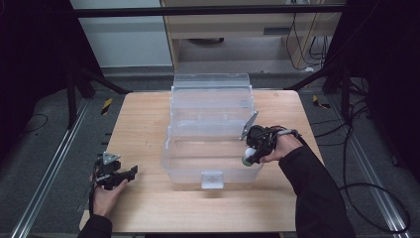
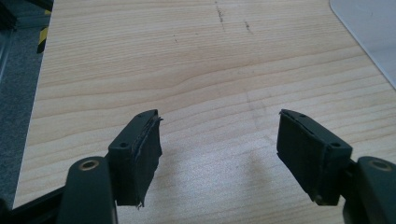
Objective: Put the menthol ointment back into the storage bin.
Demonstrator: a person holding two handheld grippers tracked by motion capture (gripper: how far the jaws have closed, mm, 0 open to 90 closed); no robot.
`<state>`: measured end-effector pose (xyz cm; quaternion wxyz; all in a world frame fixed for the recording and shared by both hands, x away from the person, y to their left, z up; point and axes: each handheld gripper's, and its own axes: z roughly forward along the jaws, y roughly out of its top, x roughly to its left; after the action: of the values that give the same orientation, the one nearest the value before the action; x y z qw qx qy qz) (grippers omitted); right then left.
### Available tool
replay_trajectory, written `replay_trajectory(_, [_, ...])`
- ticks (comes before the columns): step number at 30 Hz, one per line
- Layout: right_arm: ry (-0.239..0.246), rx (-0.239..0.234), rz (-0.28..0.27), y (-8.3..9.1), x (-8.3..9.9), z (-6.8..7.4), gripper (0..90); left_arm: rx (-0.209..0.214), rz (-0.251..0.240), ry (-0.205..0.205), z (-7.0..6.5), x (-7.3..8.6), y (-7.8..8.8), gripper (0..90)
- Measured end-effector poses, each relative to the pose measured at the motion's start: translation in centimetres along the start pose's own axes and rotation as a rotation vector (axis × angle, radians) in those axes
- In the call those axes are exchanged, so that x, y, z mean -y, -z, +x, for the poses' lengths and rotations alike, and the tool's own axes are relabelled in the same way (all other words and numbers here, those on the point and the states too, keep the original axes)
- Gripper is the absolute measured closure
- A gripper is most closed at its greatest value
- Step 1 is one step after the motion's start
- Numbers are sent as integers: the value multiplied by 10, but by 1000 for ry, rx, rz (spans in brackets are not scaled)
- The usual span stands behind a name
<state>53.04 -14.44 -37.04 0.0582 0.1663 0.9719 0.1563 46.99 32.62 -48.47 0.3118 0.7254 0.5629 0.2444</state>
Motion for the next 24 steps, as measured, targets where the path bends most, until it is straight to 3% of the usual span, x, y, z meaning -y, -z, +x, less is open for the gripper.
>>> replay_trajectory(24, [17, -19, 76, -25, 7, -1, 503, 1, 1, 0, 0, 0, 0, 300])
